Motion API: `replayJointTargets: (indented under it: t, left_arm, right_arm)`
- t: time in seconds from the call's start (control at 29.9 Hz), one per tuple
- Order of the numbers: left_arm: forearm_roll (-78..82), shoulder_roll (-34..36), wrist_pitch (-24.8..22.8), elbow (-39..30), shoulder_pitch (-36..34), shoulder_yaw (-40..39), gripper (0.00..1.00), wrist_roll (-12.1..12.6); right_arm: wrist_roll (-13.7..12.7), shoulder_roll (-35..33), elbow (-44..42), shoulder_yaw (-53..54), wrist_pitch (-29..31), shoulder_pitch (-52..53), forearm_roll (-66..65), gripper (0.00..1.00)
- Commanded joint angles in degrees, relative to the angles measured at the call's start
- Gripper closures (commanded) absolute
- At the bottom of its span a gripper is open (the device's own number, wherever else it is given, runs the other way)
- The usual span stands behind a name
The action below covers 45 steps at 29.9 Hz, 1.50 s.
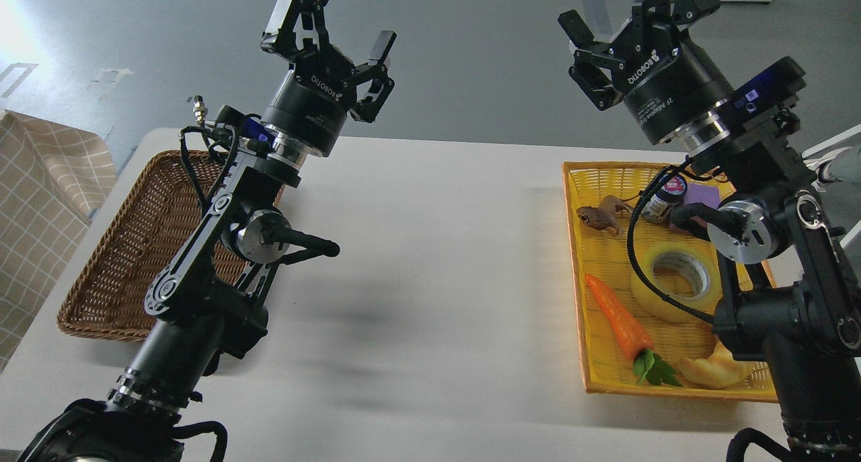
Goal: Place and transfer tape with both arms
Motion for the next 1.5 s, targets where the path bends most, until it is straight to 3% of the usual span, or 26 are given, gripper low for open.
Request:
replayJointTargets:
  t: [0.0, 0.33, 1.47]
  left_arm:
    - [0.45, 0.0, 0.27, 0.09, 0.05, 0.1, 0.02, -0.07]
    - [0.8, 0.0, -2.8, 0.09, 1.45, 0.18, 0.02, -0.25]
    - [0.8, 0.0, -1.66, -0.44, 3.21, 0.1, 0.02, 0.02]
  right_arm:
    - [-0.75, 0.0, -0.31, -1.29, -0.09, -0.17, -0.21, 0.0]
    - [-0.84, 0.0, -0.05, -1.56, -0.09, -0.35, -0.12, 0.0]
    - [-0.75, 0.0, 1.97, -1.47, -0.01, -1.05, 0.15, 0.0]
